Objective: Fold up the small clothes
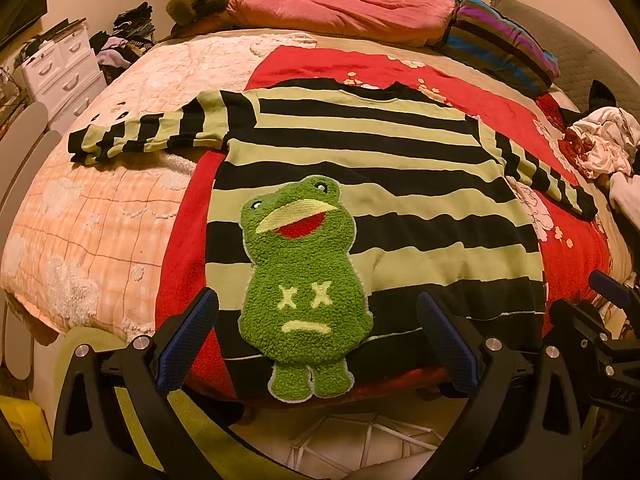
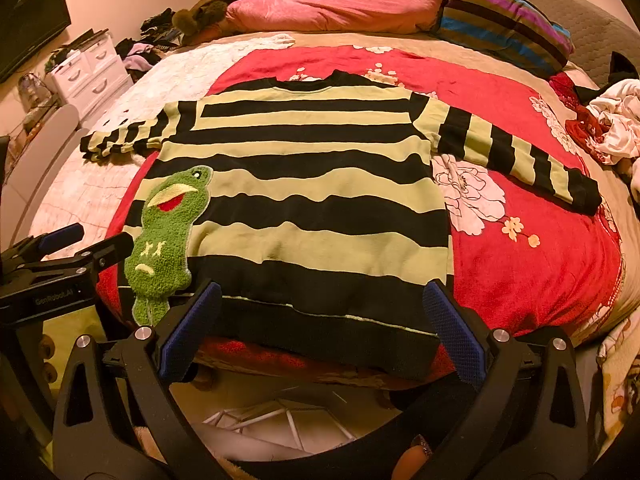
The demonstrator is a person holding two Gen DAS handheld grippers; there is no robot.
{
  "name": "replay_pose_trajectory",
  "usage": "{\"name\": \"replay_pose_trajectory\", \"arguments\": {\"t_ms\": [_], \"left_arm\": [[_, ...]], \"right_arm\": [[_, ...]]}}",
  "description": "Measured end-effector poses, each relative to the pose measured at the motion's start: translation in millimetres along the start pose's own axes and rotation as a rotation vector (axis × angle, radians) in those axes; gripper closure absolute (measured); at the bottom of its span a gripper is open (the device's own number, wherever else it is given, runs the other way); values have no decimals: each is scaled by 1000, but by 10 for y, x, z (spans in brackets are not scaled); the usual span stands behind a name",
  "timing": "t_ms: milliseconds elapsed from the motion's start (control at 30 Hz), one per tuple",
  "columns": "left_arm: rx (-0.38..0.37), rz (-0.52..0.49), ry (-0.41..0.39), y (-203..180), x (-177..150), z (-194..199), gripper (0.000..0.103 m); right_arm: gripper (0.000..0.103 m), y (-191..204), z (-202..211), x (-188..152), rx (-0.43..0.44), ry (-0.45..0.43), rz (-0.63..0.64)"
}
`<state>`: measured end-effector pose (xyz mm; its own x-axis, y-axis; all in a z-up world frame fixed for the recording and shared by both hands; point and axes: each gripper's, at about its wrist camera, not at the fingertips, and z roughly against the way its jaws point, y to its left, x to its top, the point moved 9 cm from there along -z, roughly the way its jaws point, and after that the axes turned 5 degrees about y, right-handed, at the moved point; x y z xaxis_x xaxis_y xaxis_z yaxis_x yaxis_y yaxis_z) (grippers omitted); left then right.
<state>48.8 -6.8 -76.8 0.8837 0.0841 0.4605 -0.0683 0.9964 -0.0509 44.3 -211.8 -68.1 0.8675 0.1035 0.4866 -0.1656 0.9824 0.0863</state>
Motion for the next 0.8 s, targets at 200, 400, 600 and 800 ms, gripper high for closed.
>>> {"name": "replay_pose_trajectory", "arguments": {"t_ms": [200,400,600,800], "left_arm": [[1,0,0,1,1,-1,4],[1,0,0,0,1,-1,4],[1,-1,2,-8,-3,-7,4],[2,-1,2,-21,-7,0,4]], "right_arm": [[8,3,-6,-1,-1,1,0],[8,2,-9,0,-1,1,1],[8,1,-12,-2,-1,3,0],[8,4,-16,-2,-1,3,1]]}}
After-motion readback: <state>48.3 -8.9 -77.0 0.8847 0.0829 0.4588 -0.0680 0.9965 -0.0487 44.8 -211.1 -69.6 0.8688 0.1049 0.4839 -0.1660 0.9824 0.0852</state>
